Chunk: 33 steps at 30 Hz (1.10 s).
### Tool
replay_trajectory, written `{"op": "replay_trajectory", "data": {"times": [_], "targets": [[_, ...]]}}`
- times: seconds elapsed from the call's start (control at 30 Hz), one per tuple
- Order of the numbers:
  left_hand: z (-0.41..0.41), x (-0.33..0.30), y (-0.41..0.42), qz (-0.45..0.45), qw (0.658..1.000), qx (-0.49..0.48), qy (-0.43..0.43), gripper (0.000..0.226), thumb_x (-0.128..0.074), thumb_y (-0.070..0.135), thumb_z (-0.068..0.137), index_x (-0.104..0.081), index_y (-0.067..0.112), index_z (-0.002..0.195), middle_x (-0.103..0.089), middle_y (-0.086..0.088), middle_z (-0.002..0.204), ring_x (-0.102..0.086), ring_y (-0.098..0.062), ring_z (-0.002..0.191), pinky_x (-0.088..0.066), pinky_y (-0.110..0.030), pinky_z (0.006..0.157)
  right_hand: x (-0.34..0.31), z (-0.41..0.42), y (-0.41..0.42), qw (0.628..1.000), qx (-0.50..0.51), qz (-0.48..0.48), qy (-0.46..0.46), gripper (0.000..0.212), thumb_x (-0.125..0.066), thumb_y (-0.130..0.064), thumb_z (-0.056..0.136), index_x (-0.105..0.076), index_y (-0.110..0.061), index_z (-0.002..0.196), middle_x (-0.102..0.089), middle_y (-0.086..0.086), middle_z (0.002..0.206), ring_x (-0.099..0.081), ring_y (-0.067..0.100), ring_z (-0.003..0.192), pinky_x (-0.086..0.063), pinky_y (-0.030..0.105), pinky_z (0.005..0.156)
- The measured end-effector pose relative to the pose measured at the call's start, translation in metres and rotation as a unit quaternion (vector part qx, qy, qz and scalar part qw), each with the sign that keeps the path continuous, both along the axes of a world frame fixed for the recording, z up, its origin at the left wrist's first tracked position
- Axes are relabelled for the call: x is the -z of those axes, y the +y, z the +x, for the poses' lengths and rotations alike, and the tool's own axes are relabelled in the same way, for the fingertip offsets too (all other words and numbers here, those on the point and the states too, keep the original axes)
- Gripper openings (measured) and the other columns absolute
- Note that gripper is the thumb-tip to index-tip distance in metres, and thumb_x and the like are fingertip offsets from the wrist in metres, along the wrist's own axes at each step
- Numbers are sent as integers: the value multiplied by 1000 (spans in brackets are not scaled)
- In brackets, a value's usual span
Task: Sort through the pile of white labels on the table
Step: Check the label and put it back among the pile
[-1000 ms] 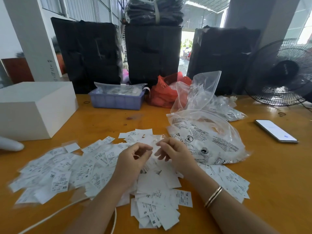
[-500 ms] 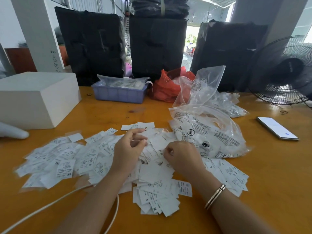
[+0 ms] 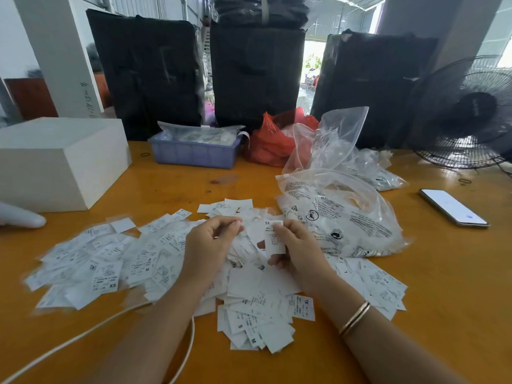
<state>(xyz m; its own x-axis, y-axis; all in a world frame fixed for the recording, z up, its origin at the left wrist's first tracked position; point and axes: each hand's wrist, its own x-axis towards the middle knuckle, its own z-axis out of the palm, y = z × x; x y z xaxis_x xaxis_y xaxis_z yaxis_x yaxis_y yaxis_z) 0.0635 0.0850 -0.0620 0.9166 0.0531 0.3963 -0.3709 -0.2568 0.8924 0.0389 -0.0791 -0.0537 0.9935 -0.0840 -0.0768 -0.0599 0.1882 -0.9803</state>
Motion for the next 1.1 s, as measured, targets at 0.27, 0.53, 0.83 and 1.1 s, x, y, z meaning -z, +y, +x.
{"op": "replay_trajectory", "data": {"times": [0.27,0.53,0.83,1.1], "targets": [[-1,-4,-3,-109,991,62,43,14,-64,11,88,-67,24,91,-74,11,85,-70,-5,84,-54,-14,64,9,-1,3,983,43,-112,-136,38,-57,-9,92,-55,-40,114,-61,3,66,-56,9,50,-44,20,47],[0,-4,-3,-249,957,127,81,24,-67,3,84,-64,16,104,-71,5,84,-72,-21,86,-56,-21,70,11,-5,14,953,-38,-254,-161,11,-63,-26,89,-70,-24,98,-63,-6,81,-64,7,65,-48,16,57],[-3,-3,-5,-108,992,50,37,24,-70,16,84,-63,34,98,-67,19,86,-64,3,86,-50,-8,66,6,-10,16,976,-50,-181,-114,38,-56,-53,87,-72,-18,91,-72,-2,86,-63,6,58,-48,18,55],[-3,-3,-5,-141,974,142,108,25,-67,17,85,-65,30,107,-68,7,83,-67,-13,86,-55,-22,75,6,-4,4,981,8,-135,-140,11,-65,-20,88,-69,-17,78,-64,-3,61,-60,9,56,-48,20,54]]}}
